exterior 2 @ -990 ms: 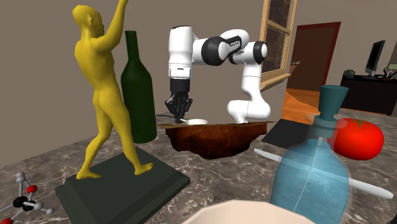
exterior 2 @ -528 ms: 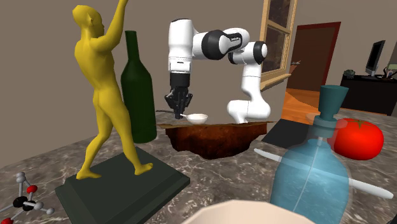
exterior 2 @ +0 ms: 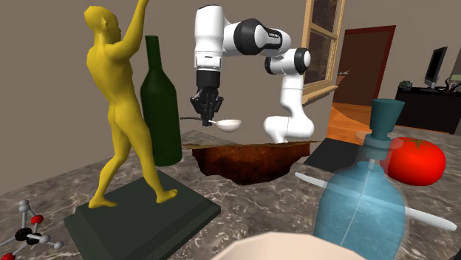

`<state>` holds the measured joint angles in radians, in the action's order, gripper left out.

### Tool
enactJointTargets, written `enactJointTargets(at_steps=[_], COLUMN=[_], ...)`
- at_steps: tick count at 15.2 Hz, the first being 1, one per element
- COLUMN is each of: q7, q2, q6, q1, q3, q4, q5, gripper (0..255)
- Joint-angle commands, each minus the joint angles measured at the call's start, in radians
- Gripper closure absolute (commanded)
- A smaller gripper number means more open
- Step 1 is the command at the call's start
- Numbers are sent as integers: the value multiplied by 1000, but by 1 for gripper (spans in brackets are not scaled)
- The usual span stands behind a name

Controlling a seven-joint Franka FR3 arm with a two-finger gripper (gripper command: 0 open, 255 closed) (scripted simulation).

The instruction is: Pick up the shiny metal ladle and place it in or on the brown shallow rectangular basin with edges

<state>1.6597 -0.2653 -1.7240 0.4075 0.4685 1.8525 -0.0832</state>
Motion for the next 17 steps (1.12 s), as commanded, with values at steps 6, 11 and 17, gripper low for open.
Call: enactJointTargets(at_steps=[6,11,17], q7=[7,15,29], q2=[27,56,101], q6=[97,168,257], q1=[5,7,8], q3=[1,6,16], q4=[-122,-218,-348], q5=[13,25,45], gripper=[255,255,255])
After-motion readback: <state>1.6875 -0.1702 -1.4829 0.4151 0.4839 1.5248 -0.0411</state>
